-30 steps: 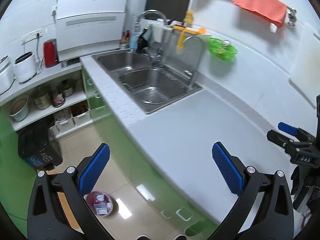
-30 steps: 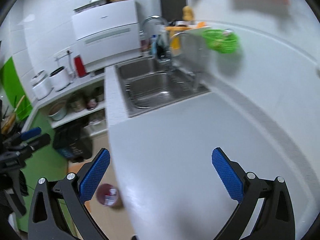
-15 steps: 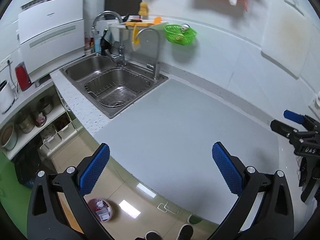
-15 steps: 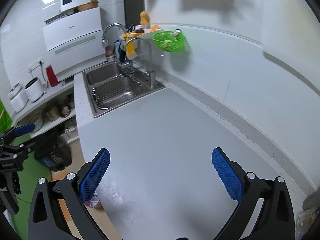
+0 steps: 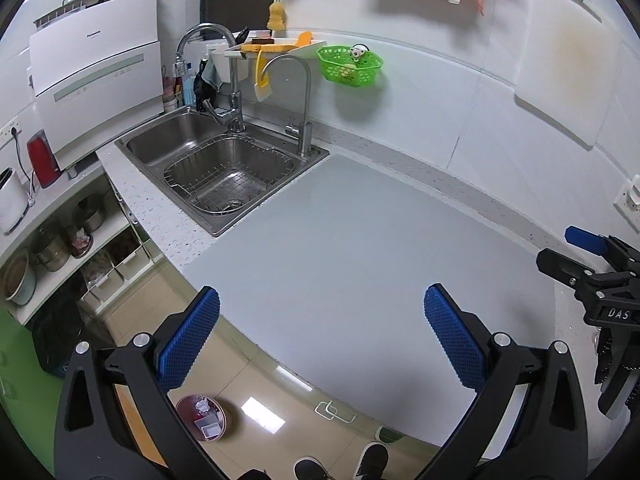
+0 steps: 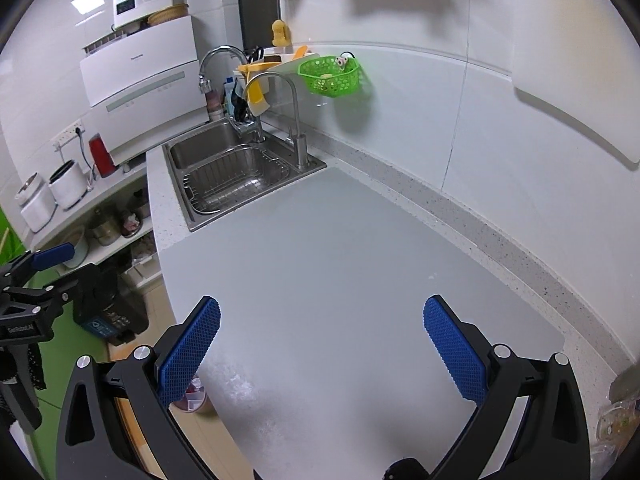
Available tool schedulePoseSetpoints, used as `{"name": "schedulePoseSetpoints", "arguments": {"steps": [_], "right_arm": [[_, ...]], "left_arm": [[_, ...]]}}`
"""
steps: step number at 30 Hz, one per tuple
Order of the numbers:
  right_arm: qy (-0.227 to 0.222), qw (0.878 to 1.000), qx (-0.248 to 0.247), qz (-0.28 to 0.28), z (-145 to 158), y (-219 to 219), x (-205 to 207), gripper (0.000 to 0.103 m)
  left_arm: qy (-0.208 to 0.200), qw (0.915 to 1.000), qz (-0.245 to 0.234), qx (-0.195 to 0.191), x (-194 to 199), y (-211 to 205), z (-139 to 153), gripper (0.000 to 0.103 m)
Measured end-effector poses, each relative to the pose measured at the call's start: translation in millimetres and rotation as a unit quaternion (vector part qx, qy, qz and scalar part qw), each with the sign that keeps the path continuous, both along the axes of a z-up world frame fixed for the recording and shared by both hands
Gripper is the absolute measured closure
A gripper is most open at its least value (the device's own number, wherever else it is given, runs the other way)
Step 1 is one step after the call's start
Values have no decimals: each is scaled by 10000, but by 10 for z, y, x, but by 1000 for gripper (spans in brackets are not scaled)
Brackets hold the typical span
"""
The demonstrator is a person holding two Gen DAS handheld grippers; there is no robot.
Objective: Collect trash
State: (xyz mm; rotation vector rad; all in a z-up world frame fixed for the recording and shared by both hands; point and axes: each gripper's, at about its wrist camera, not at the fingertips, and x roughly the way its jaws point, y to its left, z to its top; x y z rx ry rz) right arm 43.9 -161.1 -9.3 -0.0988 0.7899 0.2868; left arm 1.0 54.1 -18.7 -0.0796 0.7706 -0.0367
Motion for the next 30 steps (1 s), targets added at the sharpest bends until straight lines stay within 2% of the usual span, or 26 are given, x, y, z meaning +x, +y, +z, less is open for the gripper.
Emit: {"name": "schedulePoseSetpoints", "arguments": {"steps": [30], "right_arm": [[-67, 9999, -31, 69, 40, -43, -30, 5]], "left_arm": [[-1, 10000, 0, 88, -12, -80, 20, 3]]}}
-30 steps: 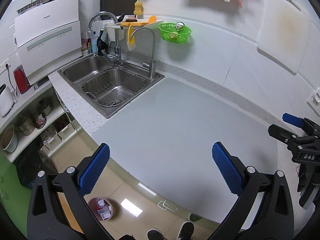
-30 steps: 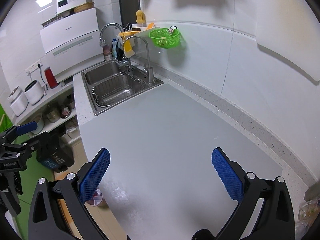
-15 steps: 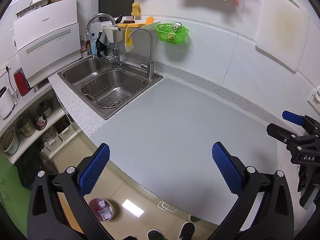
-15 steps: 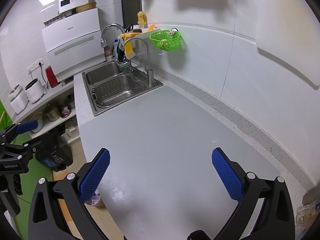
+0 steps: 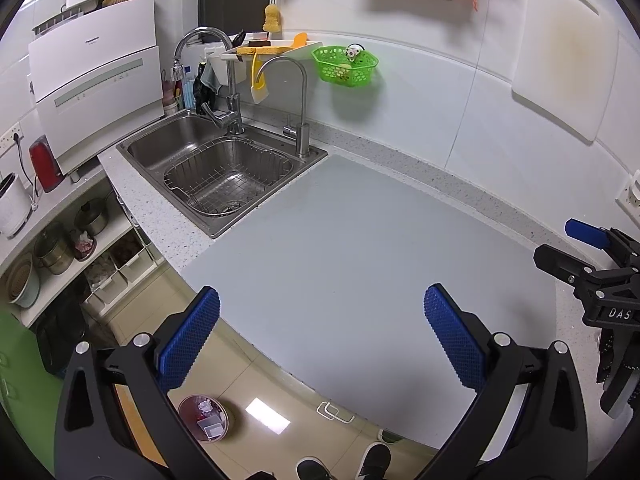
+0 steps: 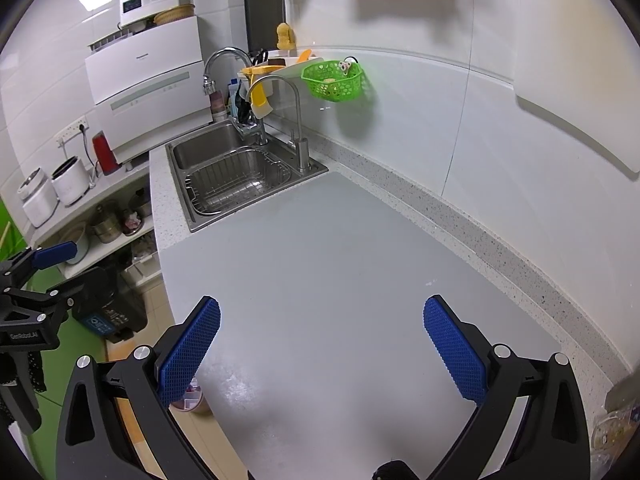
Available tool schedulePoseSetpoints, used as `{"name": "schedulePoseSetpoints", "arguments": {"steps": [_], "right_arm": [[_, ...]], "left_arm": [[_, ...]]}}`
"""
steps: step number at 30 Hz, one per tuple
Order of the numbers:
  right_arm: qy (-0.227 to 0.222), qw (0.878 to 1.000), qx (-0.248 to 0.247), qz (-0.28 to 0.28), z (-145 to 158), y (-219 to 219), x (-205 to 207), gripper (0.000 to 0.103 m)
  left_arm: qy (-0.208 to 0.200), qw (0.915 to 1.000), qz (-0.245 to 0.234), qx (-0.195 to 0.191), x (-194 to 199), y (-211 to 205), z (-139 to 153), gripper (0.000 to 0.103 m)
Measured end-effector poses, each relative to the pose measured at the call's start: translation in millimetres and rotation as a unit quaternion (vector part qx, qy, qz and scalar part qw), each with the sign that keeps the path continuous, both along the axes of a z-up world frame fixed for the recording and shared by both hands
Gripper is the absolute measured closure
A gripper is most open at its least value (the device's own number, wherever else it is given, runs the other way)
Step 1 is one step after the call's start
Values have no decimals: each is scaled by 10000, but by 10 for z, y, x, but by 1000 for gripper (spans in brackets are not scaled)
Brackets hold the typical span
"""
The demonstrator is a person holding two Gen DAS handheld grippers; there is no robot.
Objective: Collect trash
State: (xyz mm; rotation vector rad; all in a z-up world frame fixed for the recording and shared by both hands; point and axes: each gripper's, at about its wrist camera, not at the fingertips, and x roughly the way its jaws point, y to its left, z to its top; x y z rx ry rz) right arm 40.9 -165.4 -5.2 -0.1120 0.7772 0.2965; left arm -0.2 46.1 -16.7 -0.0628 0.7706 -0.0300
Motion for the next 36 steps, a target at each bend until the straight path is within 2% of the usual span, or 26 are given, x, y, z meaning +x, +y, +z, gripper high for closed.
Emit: {"name": "schedulePoseSetpoints", "arguments": {"steps": [36], "right_arm": [[70, 9999, -27, 126, -27, 27, 34, 5]], "left_arm": [[36, 10000, 57, -16, -78, 72, -21, 3]]}}
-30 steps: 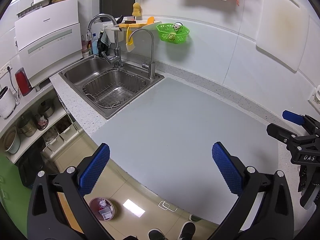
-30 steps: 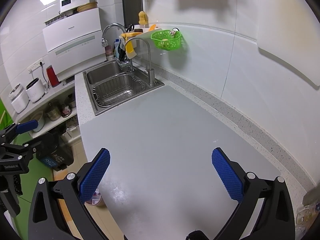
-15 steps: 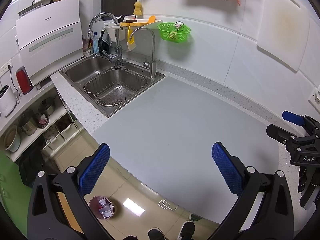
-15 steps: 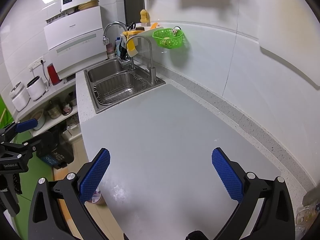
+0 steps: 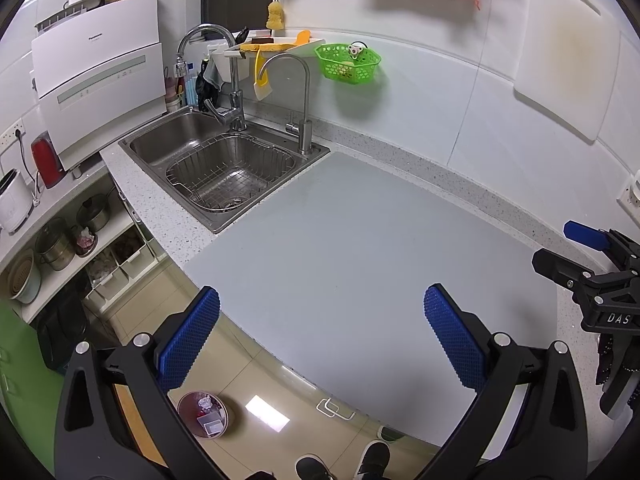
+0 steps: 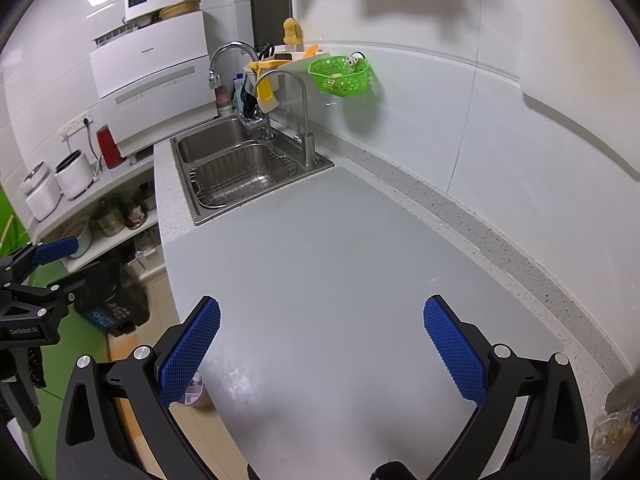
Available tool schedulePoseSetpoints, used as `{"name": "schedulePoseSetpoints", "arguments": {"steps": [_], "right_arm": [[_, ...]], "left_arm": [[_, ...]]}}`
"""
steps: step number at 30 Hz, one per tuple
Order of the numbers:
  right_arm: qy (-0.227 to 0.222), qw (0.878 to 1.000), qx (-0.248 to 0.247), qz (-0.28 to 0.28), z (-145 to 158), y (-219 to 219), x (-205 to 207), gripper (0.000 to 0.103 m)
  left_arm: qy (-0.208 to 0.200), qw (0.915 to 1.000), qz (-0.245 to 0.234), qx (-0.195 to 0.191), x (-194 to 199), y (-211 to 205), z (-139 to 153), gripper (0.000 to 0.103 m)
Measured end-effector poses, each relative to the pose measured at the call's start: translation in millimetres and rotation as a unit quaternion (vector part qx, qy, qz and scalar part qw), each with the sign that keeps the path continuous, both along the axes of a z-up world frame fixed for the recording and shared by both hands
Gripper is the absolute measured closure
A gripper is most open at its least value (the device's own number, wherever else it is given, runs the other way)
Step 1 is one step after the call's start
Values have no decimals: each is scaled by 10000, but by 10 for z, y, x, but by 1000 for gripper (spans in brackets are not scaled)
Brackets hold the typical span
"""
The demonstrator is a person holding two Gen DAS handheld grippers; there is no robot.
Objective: Collect trash
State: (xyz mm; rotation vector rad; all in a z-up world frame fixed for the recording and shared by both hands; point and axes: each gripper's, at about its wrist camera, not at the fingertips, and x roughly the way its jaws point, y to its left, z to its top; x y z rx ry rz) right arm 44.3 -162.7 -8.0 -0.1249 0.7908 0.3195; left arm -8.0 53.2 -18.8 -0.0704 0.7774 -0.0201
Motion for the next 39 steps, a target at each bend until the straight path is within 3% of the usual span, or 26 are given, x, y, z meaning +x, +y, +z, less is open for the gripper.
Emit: {"name": "schedulePoseSetpoints", "arguments": {"steps": [12, 15, 19, 23, 31, 39], "right_arm": [[5, 10000, 0, 4, -6, 6, 6, 5], [0, 10000, 0, -2, -17, 7, 14, 5], [-2, 10000, -5, -1, -23, 1, 32, 5], [15, 10000, -4, -16, -31, -11, 45, 5], [-3, 10000, -16, -14, -29, -17, 50, 5], [-3, 10000, -9, -18, -24, -18, 36, 5]], "left_arm": [[-2, 10000, 7, -11, 21, -20, 3, 3], [86, 9997, -72, -219, 31, -10, -37, 3], [145, 9997, 192, 33, 30, -51, -95, 3], [194, 9994, 124, -247, 45, -33, -124, 3], [70, 9989, 211, -401, 48, 11, -93, 3], [31, 9996, 201, -207, 70, -26, -63, 3]]}}
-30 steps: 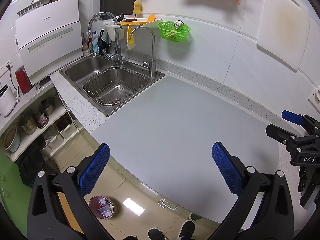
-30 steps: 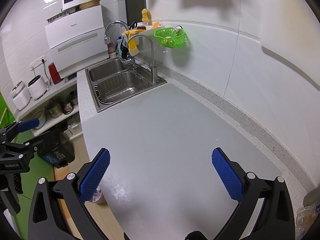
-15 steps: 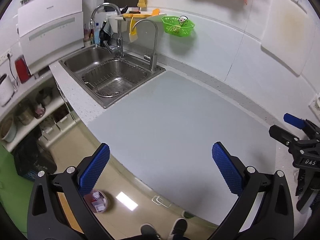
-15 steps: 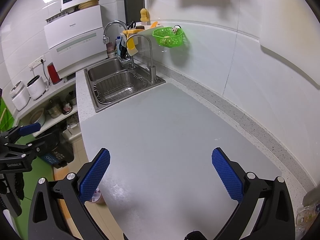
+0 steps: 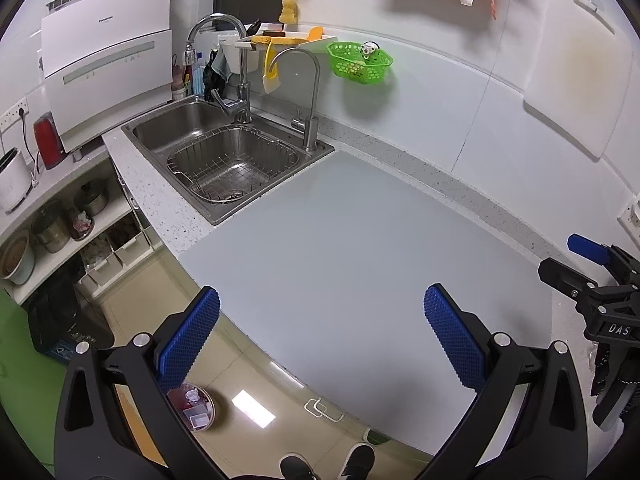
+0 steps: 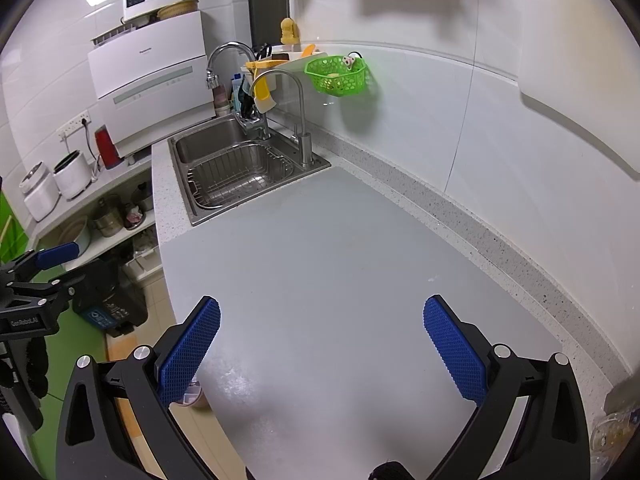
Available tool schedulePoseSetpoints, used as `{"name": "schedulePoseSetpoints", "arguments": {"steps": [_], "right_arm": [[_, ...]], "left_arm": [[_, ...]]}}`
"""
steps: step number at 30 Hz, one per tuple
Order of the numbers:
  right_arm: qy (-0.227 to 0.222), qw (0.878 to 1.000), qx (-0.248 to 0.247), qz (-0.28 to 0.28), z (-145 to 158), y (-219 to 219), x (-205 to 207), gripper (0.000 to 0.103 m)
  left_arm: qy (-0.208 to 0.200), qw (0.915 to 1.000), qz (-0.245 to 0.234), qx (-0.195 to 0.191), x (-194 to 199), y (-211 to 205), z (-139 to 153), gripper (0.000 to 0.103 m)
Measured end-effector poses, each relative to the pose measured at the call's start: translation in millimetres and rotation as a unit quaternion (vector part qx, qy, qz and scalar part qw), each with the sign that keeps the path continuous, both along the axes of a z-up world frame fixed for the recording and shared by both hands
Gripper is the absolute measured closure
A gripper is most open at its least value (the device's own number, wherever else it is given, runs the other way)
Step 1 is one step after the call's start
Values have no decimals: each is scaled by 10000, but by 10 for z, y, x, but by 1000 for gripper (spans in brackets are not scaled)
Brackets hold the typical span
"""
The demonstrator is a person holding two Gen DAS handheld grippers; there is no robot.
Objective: Collect trash
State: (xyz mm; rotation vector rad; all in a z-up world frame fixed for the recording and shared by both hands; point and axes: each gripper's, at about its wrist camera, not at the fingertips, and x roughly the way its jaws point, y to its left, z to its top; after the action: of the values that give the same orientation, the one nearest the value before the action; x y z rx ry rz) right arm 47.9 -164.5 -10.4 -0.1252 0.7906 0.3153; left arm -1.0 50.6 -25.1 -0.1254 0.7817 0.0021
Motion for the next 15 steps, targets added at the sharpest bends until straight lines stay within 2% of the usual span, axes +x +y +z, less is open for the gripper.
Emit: {"name": "schedulePoseSetpoints", "arguments": {"steps": [15], "right_arm": [[2, 10000, 7, -5, 2, -14, 19, 5]], "left_arm": [[-10, 10000, -19, 52, 41, -40, 9, 3]]}}
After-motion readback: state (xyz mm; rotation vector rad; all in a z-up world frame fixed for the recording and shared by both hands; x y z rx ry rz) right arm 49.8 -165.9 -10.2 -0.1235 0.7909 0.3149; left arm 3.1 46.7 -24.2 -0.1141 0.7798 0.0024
